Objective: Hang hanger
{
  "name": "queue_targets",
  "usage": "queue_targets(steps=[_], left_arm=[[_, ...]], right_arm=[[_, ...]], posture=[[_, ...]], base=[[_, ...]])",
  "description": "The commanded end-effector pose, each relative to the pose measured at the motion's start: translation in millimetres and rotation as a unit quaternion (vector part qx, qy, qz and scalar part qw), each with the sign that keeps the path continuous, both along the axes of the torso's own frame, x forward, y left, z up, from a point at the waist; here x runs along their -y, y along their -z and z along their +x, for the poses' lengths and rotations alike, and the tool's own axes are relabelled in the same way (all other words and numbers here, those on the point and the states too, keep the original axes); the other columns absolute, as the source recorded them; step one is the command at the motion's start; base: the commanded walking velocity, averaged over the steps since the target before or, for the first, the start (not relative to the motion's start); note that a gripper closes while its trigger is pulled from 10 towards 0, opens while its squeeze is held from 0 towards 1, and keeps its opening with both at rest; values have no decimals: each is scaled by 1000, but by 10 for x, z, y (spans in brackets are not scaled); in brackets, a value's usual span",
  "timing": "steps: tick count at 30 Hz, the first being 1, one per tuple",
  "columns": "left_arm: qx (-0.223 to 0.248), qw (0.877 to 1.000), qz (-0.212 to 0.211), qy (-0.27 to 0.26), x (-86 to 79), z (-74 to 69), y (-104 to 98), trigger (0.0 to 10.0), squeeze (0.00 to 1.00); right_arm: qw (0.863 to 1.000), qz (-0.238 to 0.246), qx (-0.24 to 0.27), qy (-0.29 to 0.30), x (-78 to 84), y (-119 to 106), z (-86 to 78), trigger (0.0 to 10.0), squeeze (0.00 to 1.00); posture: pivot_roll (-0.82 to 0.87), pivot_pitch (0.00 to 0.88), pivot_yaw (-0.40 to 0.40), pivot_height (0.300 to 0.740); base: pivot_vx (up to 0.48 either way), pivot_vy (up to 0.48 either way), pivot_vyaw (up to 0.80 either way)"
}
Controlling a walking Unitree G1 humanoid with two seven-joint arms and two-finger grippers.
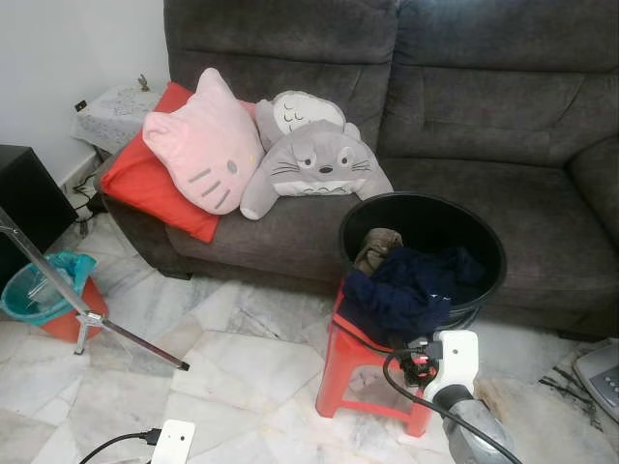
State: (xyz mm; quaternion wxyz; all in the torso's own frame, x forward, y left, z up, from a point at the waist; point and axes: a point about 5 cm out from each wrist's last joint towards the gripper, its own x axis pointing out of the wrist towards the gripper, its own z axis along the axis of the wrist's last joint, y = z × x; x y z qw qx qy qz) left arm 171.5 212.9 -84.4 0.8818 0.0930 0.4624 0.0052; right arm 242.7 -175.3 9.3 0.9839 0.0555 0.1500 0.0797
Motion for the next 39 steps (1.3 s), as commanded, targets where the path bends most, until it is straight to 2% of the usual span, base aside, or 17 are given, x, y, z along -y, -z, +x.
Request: queue_targets(steps=[1, 13, 20, 28, 32, 39], left_arm=[[-10, 1000, 6, 7, 10, -21, 15, 10000, 0], [-8, 1000, 6, 12, 38, -9, 14, 10000, 0], [-8, 1000, 9, 16, 45, -2, 13, 10000, 0], [-10, 1000, 11, 20, 32, -3, 11, 10000, 0], [-10, 1000, 9, 23, 76, -12, 22, 10000, 0], [-11, 1000, 10, 26, 79, -13, 24, 10000, 0]], right_arm=[[1000, -1, 10, -5, -23, -35, 4, 0, 0], [1000, -5, 21, -10, -27, -96, 14, 0, 0], [999, -15, 42, -18, -32, -205, -2, 0, 0], [996, -39, 76, -23, 19, -438, -78, 0, 0], [994, -45, 100, -22, 32, -623, -94, 0, 0], [984, -69, 163, 12, 104, -1038, 88, 0, 0]], posture=[[-13, 0, 26, 740], [-13, 0, 24, 740], [-17, 0, 24, 740], [-26, 0, 24, 740], [-30, 0, 24, 740], [-35, 0, 29, 740]], base=[[0, 0, 0], [0, 0, 0], [0, 0, 0], [0, 0, 0], [0, 0, 0], [0, 0, 0]])
